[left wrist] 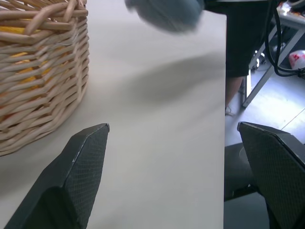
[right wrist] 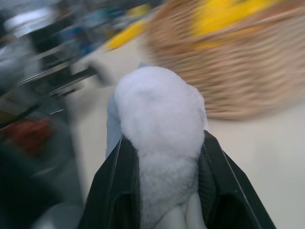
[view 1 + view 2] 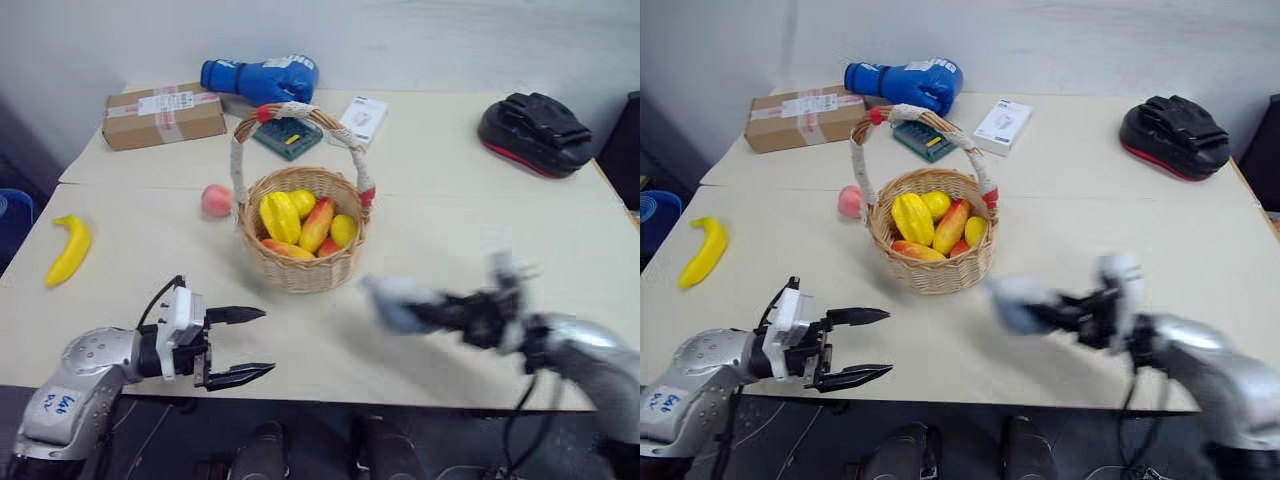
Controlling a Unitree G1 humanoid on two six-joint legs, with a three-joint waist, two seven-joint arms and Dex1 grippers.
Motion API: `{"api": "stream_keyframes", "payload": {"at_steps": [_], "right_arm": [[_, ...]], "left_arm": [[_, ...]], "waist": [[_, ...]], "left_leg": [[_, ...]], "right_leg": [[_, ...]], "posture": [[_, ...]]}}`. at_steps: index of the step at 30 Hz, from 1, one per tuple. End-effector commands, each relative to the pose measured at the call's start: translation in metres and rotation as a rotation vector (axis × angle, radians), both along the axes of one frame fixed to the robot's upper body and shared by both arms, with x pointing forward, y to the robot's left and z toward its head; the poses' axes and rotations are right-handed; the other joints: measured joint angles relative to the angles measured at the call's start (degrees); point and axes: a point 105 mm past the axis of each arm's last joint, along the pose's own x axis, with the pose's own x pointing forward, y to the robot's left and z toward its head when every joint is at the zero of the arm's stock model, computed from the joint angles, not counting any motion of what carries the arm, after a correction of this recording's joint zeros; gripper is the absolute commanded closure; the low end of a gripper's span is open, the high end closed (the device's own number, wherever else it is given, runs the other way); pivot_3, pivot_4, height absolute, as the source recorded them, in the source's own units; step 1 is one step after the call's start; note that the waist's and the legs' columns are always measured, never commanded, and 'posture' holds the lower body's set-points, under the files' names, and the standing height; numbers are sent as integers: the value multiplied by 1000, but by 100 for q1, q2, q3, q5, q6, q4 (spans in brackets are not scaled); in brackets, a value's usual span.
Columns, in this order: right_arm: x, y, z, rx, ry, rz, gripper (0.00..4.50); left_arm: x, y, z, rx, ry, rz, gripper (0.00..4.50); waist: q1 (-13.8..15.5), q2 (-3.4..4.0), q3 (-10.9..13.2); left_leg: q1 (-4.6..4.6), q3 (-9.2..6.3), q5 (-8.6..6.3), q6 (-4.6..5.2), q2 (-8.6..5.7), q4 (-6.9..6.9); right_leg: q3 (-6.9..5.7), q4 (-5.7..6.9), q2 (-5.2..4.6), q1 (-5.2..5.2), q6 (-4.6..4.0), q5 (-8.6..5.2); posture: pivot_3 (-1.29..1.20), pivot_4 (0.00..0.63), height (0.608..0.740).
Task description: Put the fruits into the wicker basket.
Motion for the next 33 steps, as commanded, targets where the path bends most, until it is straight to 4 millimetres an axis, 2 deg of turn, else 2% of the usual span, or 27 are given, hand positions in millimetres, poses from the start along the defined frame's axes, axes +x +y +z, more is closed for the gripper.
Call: {"api": "stream_keyframes", "payload": {"at_steps": [1, 3, 5, 6, 8, 10, 11, 14, 15, 18, 19, 20, 21, 23, 25, 26, 28, 29, 31, 33], "right_arm": [[14, -78, 2, -208, -97, -286, 3286], [29, -107, -8, -332, -105, -374, 3286], [45, -129, -17, -338, -91, -464, 3286], [53, -138, -23, -351, -86, -490, 3286], [60, -142, -37, -356, -52, -477, 3286], [66, -145, -44, -336, -51, -491, 2762], [68, -147, -46, -334, -59, -497, 2669], [69, -153, -40, -342, -127, -526, 1576], [66, -159, -33, -354, -173, -552, 1125], [52, -168, -4, -429, -319, -570, 244], [48, -167, 5, -435, -360, -560, 20], [45, -165, 12, -436, -394, -547, 20], [38, -151, 27, -393, -469, -474, 20], [28, -126, 45, -354, -542, -341, 20], [25, -109, 48, -345, -536, -267, 20], [24, -101, 47, -336, -525, -236, 20], [19, -50, 28, -343, -502, -2, 20], [15, -34, 23, -340, -497, 77, 20], [1, 9, 17, -254, -544, 263, 20], [-13, 38, 6, -238, -569, 393, 20]], "left_arm": [[5, -19, 32, -144, -60, -19, 0], [5, -27, 36, -141, -87, -54, 0], [8, -31, 37, -132, -105, -65, 0], [11, -32, 38, -129, -116, -68, 0], [14, -34, 40, -124, -135, -78, 0], [16, -36, 41, -121, -150, -85, 0], [16, -37, 42, -120, -154, -87, 0], [17, -36, 43, -122, -161, -74, 0], [15, -35, 46, -141, -165, -68, 0], [10, -25, 43, -148, -115, -46, 0], [12, -19, 39, -132, -106, -24, 0], [14, -13, 35, -116, -104, 1, 0], [22, 0, 32, -97, -118, 68, 0], [34, 28, 28, -32, -163, 175, 0], [39, 47, 25, 32, -201, 230, 0], [41, 54, 25, 43, -210, 252, 0], [44, 86, 23, 70, -222, 397, 0], [44, 96, 22, 80, -223, 442, 0], [37, 120, 16, 84, -212, 562, 0], [26, 140, 8, 80, -189, 677, 0]], "waist": [[-3, -2, -1], [-22, -2, -1], [-92, 5, -3], [-128, 12, 1], [-175, 18, 2], [-171, 20, 2], [-171, 22, 2], [-168, 23, 4], [-169, 23, 4], [-152, 25, 5], [-148, 28, 6], [-150, 29, 7], [-153, 29, 7], [-155, 32, 5], [-194, 32, 5], [-200, 31, 6], [-196, 31, 5], [-199, 30, 6], [-194, 30, 6], [-178, 30, 6]], "left_leg": [[2, -1, 1, 2, 0, 2], [7, 5, 3, 4, -6, 9], [14, 14, 6, 3, -33, 9], [23, 25, 11, -7, -28, 9], [21, 25, 32, -37, -26, 7], [18, 24, 36, -44, -15, 6], [16, 25, 36, -45, -12, 6], [15, 33, 36, -45, -12, 9], [15, 34, 35, -44, -11, 14], [15, 36, 32, -41, -7, 18], [14, 35, 32, -41, 4, 18], [13, 36, 32, -41, 10, 18], [15, 37, 31, -41, 12, 18], [17, 39, 31, -42, 18, 18], [21, 41, 27, -50, 31, 18], [24, 42, 21, -56, 40, 17], [23, 45, 13, -57, 48, 17], [24, 50, 11, -56, 49, 13], [20, 52, 3, -56, 57, 10], [18, 55, -5, -46, 56, 7]], "right_leg": [[1, 1, 4, 3, 2, 1], [8, 2, 10, 8, 8, 5], [18, 4, 17, 9, 10, 6], [33, 5, 29, 10, 11, 6], [36, 7, 37, 5, 11, 6], [40, 6, 54, 1, 10, 5], [40, 6, 57, -1, 10, 5], [51, 6, 57, -3, 11, 5], [54, 5, 57, -2, 14, 7], [63, 5, 54, -2, 17, 9], [64, 5, 53, -2, 17, 8], [66, 4, 54, -3, 17, 8], [67, 4, 54, -2, 18, 8], [68, 4, 59, -2, 18, 9], [68, 4, 74, -2, 17, 9], [66, 4, 79, -2, 13, 8], [64, 4, 75, -5, 9, 7], [67, 4, 72, -8, 7, 6], [67, 2, 67, -16, 4, 5], [68, 1, 62, -20, 4, 4]], "posture": [[0, 150, 740], [0, 150, 740], [0, 150, 740], [0, 150, 740], [0, 150, 740], [0, 150, 740], [0, 150, 740], [0, 150, 740], [0, 150, 740], [0, 150, 740], [0, 150, 740], [0, 150, 740], [0, 150, 740], [0, 150, 740], [0, 150, 740], [0, 150, 740], [0, 150, 740], [0, 150, 740], [0, 150, 740], [0, 150, 740]]}}
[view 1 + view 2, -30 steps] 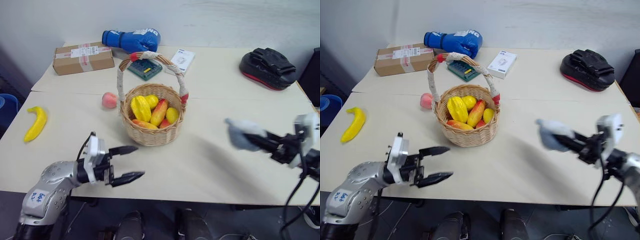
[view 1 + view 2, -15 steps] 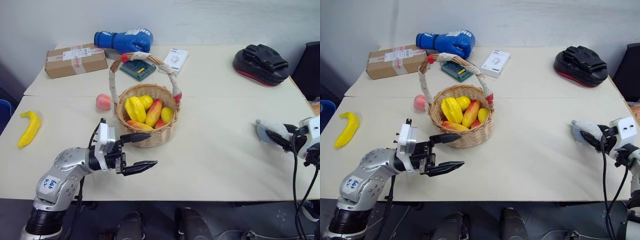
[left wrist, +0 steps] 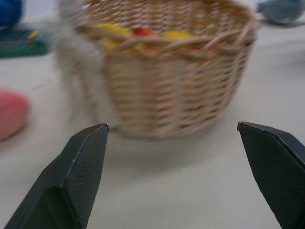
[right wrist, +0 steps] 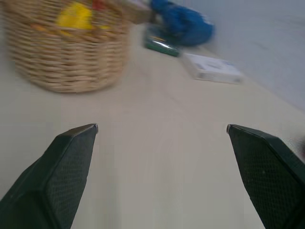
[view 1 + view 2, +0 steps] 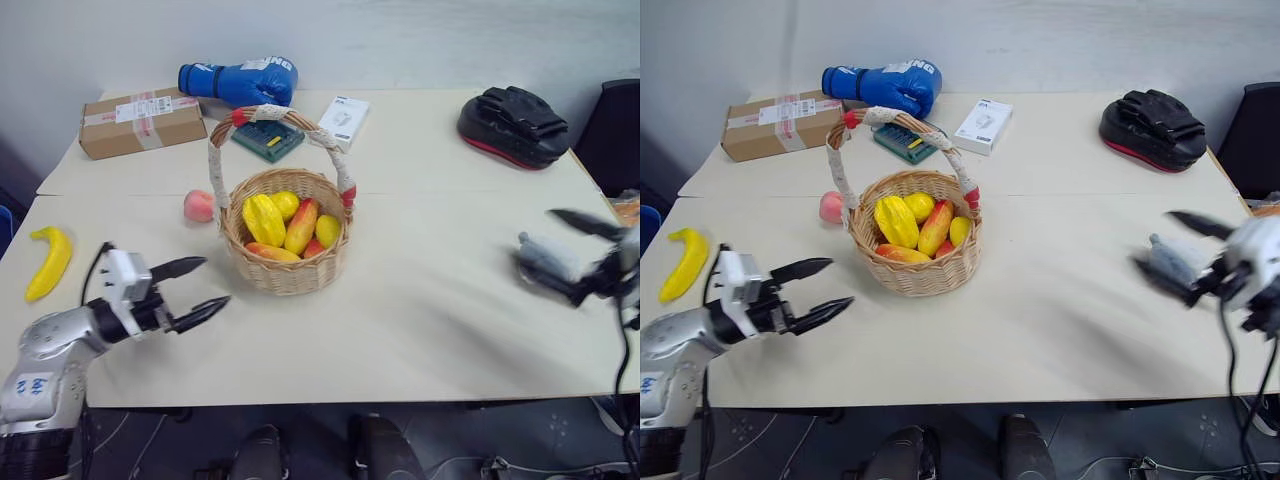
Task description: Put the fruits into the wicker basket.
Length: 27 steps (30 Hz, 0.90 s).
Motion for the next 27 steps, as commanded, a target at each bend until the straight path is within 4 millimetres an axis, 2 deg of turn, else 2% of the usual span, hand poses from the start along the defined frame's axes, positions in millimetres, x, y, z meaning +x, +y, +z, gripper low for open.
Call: {"api": "stream_keyframes", "payload": {"at_steps": [1, 4, 6, 8, 10, 12, 17, 19, 21, 23, 24, 27], "right_arm": [[-25, 44, -2, -30, -64, 217, 20], [-34, 72, -13, 48, -43, 296, 20], [-38, 88, -17, 119, -41, 319, 20], [-39, 103, -17, 191, -58, 313, 20], [-40, 113, -13, 250, -79, 293, 20], [-41, 118, -10, 271, -96, 279, 20], [-41, 130, -3, 298, -124, 268, 20], [-40, 131, -3, 276, -135, 293, 20], [-35, 131, 2, 264, -169, 309, 20], [-29, 132, 8, 265, -199, 312, 20], [-27, 133, 10, 261, -208, 318, 20], [-24, 135, 10, 248, -224, 326, 20]], "left_arm": [[-15, 31, -2, -6, -22, 174, 0], [-33, 76, -2, -46, -104, 478, 0], [-60, 121, -10, -67, -115, 740, 0], [-91, 153, -22, -113, -79, 932, 0], [-108, 165, -26, -171, -61, 1013, 0], [-114, 169, -26, -223, -51, 1047, 0], [-80, 156, 5, -187, -39, 977, 0], [-63, 164, 1, 17, 89, 971, 0], [-36, 167, 23, 85, 109, 953, 0], [-10, 170, 44, 38, 128, 933, 0], [-1, 172, 47, 37, 154, 924, 0], [17, 186, 36, 55, 276, 949, 0]], "waist": [[12, 0, 0], [34, -13, -1], [28, -37, -11], [12, -49, -17], [0, -48, -17], [25, -51, -19], [140, -91, -43], [157, -97, -47], [162, -103, -51], [157, -109, -54], [154, -109, -54], [122, -91, -60]], "left_leg": [[-2, 1, -2, 4, -1, -1], [-3, 2, -21, 32, -13, 4], [-4, -5, -31, 41, -13, 14], [-2, -19, -32, 38, -11, 15], [-1, -19, -35, 32, -12, 13], [-4, -22, -36, 30, -13, 12], [-4, -56, -47, 1, -21, 12], [-5, -62, -42, -7, -20, 12], [-3, -65, -38, -14, -19, 6], [-6, -59, -35, -13, -19, 4], [-4, -55, -35, -12, -22, 3], [-3, -23, -21, 6, -23, -8]], "right_leg": [[0, -2, -4, -1, 0, 0], [-2, -5, -17, 3, 2, 1], [-5, -4, -52, 11, 3, 1], [-15, -3, -59, 15, 1, 0], [-17, -1, -61, 12, -4, -2], [-14, 1, -68, 9, -9, -5], [-17, -3, -88, 11, -17, -8], [-24, 1, -88, 11, -26, -9], [-33, 6, -85, 11, -36, -14], [-55, 5, -81, 12, -39, -10], [-68, 6, -83, 15, -38, -9], [-99, 7, -80, 4, -36, -8]], "posture": [[0, 150, 740], [0, 150, 740], [0, 150, 740], [0, 150, 740], [0, 150, 740], [0, 150, 740], [0, 150, 740], [0, 150, 740], [0, 150, 740], [0, 150, 740], [0, 150, 740], [0, 150, 740]]}}
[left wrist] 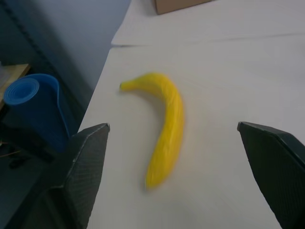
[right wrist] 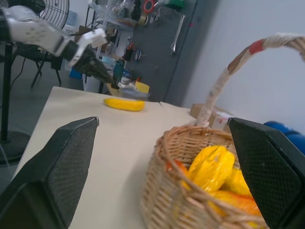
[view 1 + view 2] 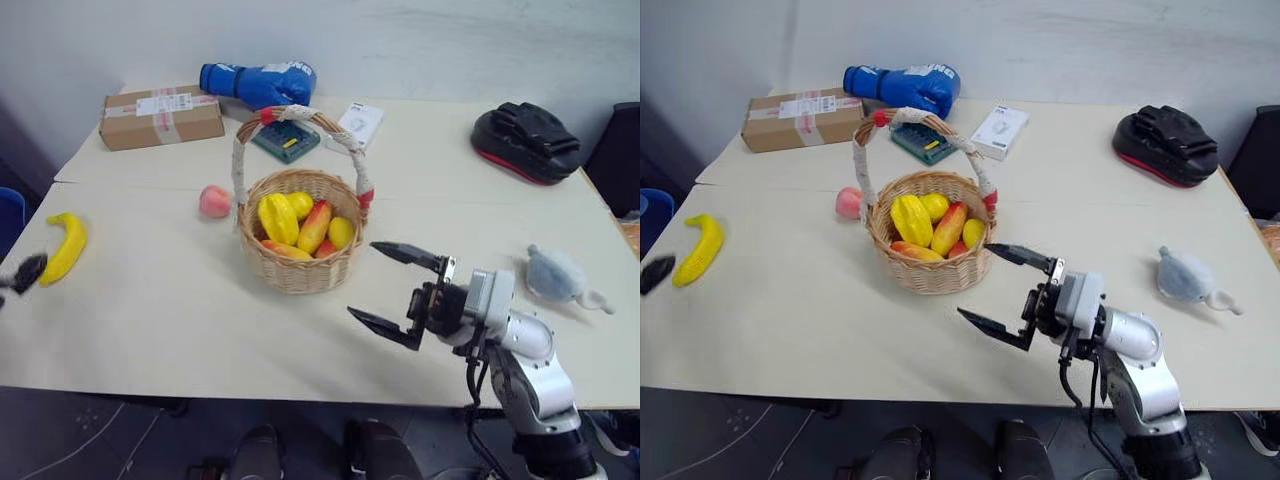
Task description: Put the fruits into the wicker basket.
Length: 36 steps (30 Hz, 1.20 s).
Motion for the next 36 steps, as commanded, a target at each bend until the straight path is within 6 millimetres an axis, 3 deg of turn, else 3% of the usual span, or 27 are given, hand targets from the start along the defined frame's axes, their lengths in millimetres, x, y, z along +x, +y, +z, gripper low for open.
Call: {"api": "stream_keyframes", "payload": {"at_steps": [1, 6, 10, 13, 16, 19, 22, 24, 28, 31, 36], "right_arm": [[1, 0, -1, -7, -28, -1, 20], [6, -1, 0, 3, -47, -57, 20], [7, -5, -2, -3, -49, -93, 20], [9, -8, -2, -13, -60, -118, 0], [12, -13, 0, -14, -73, -150, 0], [14, -16, 0, -19, -80, -173, 0], [14, -27, 1, -36, -87, -205, 0], [15, -34, 2, -43, -83, -225, 0], [16, -45, -6, -49, -29, -239, 0], [15, -48, -14, -95, -20, -222, 0], [17, -66, -7, -72, -9, -300, 0]], "left_arm": [[10, 19, -30, -64, 162, 55, 0], [30, 34, -45, -87, 199, 139, 0], [42, 23, -60, -155, 239, 98, 0], [41, 28, -63, -151, 245, 138, 594], [41, 28, -63, -172, 212, 120, 1506], [44, 18, -48, -198, 50, -29, 2468], [26, 14, -35, -175, -73, -206, 3466], [17, 11, -25, -171, -149, -277, 3466], [-6, -6, 14, -102, -365, -455, 3466], [-23, -25, 26, -112, -412, -542, 3466], [-60, -113, 29, -180, -270, -913, 3466]], "waist": [[-45, 12, -1], [-148, -19, -2], [-139, -28, -3], [-129, -28, -3], [-134, -28, -2], [-128, -29, -2], [-132, -28, -2], [-134, -28, -2], [-128, -37, -2], [-128, -30, 2], [-135, -23, 6]], "left_leg": [[3, 30, 8, -18, 3, -12], [-2, 129, 11, -26, 2, -23], [-5, 150, 1, -23, 5, -13], [-5, 164, -3, -22, 5, 3], [-1, 163, -3, -22, 8, 24], [4, 156, -3, -22, 8, 32], [4, 140, -3, -23, 13, 32], [-1, 140, -5, -21, 10, 32], [-4, 142, -7, -17, 17, 35], [1, 142, -10, -9, 23, 36], [4, 141, -12, -1, 19, 37]], "right_leg": [[-19, 1, 1, -13, 0, 0], [-129, 18, 22, -46, 1, 0], [-140, 18, 18, -54, 1, 0], [-140, 31, 14, -53, 0, 0], [-137, 55, 11, -53, 0, 0], [-136, 55, 4, -55, -3, 0], [-134, 69, -1, -63, -8, 0], [-134, 99, -10, -81, -9, 0], [-137, 94, -10, -84, -9, 0], [-129, 89, -27, -83, -10, 0], [-121, 87, -37, -80, -8, 1]], "posture": [[0, 150, 740], [0, 150, 740], [0, 150, 740], [0, 150, 740], [0, 150, 740], [0, 150, 740], [0, 150, 740], [0, 150, 740], [0, 150, 740], [0, 150, 740], [0, 150, 740]]}}
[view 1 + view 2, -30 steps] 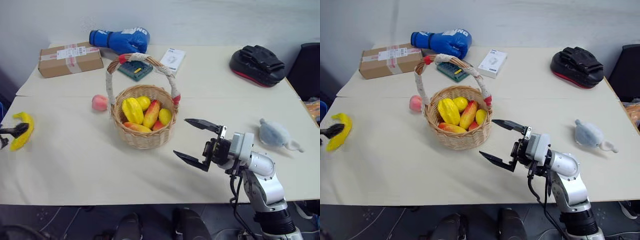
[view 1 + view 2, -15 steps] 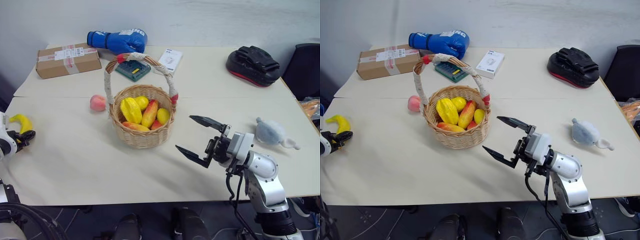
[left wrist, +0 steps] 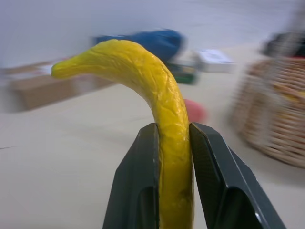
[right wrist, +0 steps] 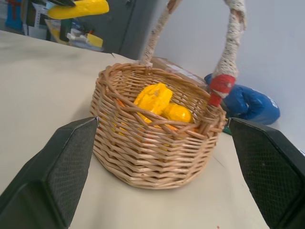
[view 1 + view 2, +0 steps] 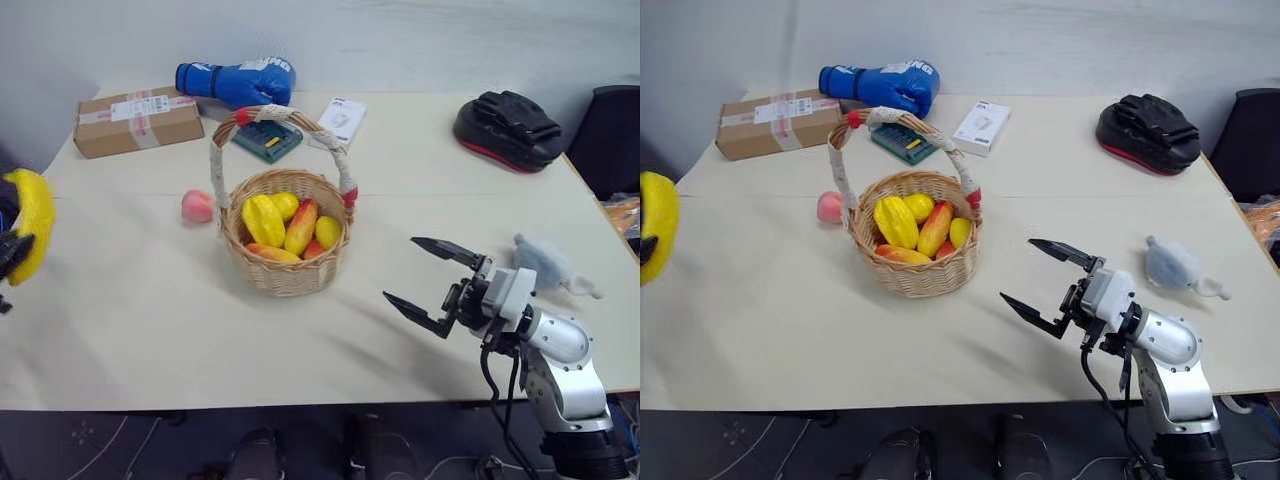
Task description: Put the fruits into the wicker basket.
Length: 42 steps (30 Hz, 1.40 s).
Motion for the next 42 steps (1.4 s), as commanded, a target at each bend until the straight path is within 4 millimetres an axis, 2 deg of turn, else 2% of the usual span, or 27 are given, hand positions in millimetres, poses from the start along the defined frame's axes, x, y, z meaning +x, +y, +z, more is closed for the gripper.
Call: {"api": "stream_keyframes", "payload": {"at_steps": [1, 3, 5, 7, 9, 13, 15, 19, 22, 26, 30, 31, 33, 35, 37, 38, 40, 42], "right_arm": [[-6, -15, 11, 13, -27, -49, 0], [-8, -18, 9, 7, -19, -62, 0], [-9, -19, 9, 2, -20, -82, 0], [-11, -20, 11, 6, -31, -101, 0], [-13, -19, 13, 10, -38, -110, 0], [-17, -18, 17, 17, -45, -134, 0], [-20, -16, 19, 26, -53, -145, 0], [-24, -13, 23, 42, -61, -167, 0], [-25, -12, 25, 55, -67, -189, 0], [-25, -6, 28, 86, -69, -173, 0], [-27, 11, 33, 138, -7, -51, 0], [-29, 17, 35, 144, 10, -4, 0], [-33, 31, 41, 153, 25, 85, 0], [-34, 42, 46, 156, 14, 141, 0], [-35, 51, 49, 144, 2, 184, 0], [-34, 54, 52, 139, -14, 193, 0], [-31, 55, 57, 134, -46, 188, 0], [-30, 54, 60, 131, -60, 185, 0]], "left_arm": [[-18, -62, 27, 19, 12, -282, 3466], [-24, -89, 26, 14, 52, -385, 3466], [-24, -128, 20, 14, 100, -522, 3466], [-16, -162, 15, 36, 99, -627, 3466], [2, -179, 17, 47, 49, -644, 3466], [57, -198, 18, 75, -27, -544, 3466], [70, -204, 16, 91, -23, -533, 3466], [81, -208, 12, 115, -4, -526, 3466], [75, -205, 13, 154, -43, -566, 2899], [68, -179, 20, 151, -110, -498, 1657], [58, -132, 22, 119, -89, -329, 1657], [54, -114, 20, 94, -76, -262, 1657], [45, -64, 11, 71, -61, -52, 1334], [33, -13, -4, 55, -40, 172, 785], [14, 33, -20, 41, -22, 379, 151], [-2, 58, -30, 49, -7, 504, 54], [-30, 83, -44, 56, 29, 627, 54], [-40, 87, -46, 38, 30, 646, 54]], "waist": [[16, -4, -1], [51, 2, 2], [64, 25, 11], [94, 60, 30], [138, 87, 43], [170, 90, 43], [150, 91, 44], [78, 90, 45], [66, 87, 46], [31, 87, 46], [-25, 89, 48], [-33, 90, 48], [-39, 92, 49], [-43, 92, 49], [-5, 85, 49], [-2, 79, 47], [0, 75, 46], [27, 64, 41]], "left_leg": [[0, -2, 1, -2, 2, 0], [-1, -25, 2, -4, 1, -1], [6, -31, 1, -4, -2, -1], [50, -36, -1, -3, -4, -3], [88, -33, -24, -6, -5, -12], [88, -24, 0, -16, -15, -12], [88, -17, -1, -18, -16, -12], [76, 6, -3, -20, -7, -13], [74, 6, -4, -19, -6, -13], [75, 5, -4, -17, -2, -11], [77, 4, -5, -17, 14, -14], [77, 4, -5, -18, 18, -15], [77, 4, -5, -17, 26, -17], [78, 5, -7, -13, 29, -17], [78, 0, -20, 7, 28, -17], [77, 0, -25, 9, 28, -17], [76, 0, -46, 25, 28, -16], [74, 2, -58, 33, 27, -15]], "right_leg": [[0, -1, 4, 0, 0, 0], [5, -5, -1, 7, -3, -2], [17, -6, -5, 19, -5, -1], [21, -19, -5, 70, -8, 1], [26, -32, 2, 105, -10, 2], [11, -31, 32, 100, -12, 4], [4, -31, 37, 96, -12, 4], [7, -40, 43, 75, -12, 4], [6, -43, 42, 74, -11, 4], [7, -42, 38, 76, -11, 4], [9, -39, 39, 72, -12, 3], [8, -39, 39, 72, -13, 2], [8, -39, 36, 70, -14, 2], [6, -40, 32, 70, -14, 2], [-2, -40, 28, 70, -16, 1], [-3, -42, 26, 69, -16, 1], [-3, -47, 11, 69, -16, 1], [-4, -60, 2, 72, -16, 1]], "posture": [[0, 150, 740], [0, 150, 740], [0, 150, 740], [0, 150, 740], [0, 150, 740], [0, 150, 740], [0, 150, 740], [0, 150, 740], [0, 150, 740], [0, 150, 740], [0, 150, 740], [0, 150, 740], [0, 150, 740], [0, 150, 740], [0, 150, 740], [0, 150, 740], [0, 150, 740], [0, 150, 740]]}}
